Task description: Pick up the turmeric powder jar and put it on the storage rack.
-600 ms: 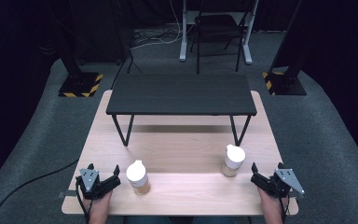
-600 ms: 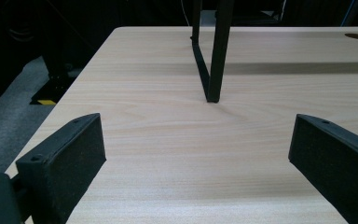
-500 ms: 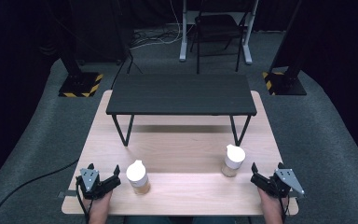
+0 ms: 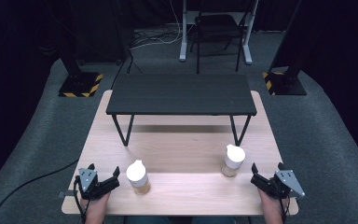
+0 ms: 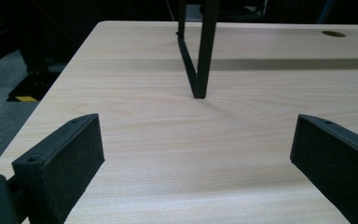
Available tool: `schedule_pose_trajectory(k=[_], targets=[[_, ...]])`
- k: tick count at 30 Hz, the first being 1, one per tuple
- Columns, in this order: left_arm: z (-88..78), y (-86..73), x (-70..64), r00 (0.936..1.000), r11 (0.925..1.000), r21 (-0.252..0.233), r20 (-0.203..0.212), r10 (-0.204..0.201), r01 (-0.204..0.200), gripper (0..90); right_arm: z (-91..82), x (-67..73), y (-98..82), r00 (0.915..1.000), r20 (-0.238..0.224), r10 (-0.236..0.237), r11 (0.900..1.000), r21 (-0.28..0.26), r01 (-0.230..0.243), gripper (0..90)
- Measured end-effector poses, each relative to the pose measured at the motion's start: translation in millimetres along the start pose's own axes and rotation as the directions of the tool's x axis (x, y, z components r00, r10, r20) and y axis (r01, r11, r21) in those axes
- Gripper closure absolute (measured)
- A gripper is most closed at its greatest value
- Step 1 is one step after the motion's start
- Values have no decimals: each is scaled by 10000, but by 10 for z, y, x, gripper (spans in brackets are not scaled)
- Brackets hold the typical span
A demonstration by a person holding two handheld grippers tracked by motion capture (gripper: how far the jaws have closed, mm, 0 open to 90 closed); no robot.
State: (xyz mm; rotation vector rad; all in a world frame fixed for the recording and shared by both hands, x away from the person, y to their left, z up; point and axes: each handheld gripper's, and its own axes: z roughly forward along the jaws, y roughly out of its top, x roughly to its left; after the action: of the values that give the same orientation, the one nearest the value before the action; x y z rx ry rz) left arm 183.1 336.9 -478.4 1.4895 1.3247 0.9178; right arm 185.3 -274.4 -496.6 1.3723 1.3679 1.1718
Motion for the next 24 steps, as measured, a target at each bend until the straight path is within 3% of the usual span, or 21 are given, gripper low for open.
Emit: schedule_pose_trajectory(k=[6,16,21,24], targets=[[-111,102,56,9967,9975,110,401,700,-704,17,5,8,9,10000,43,-7,10000,51,7,0],[-353,164,109,9910,9957,-370,1001,886,-853,0,7,0,16,10000,-7,-11,10000,94,11,0],[-441,184,103,9845,9920,-605,1300,1175,-1104,2,12,-4,26,10000,0,38,9999,144,-38,0],[-465,185,92,9820,9920,-759,1528,1111,-1004,2,11,-12,20,9998,24,178,9998,107,-179,0]])
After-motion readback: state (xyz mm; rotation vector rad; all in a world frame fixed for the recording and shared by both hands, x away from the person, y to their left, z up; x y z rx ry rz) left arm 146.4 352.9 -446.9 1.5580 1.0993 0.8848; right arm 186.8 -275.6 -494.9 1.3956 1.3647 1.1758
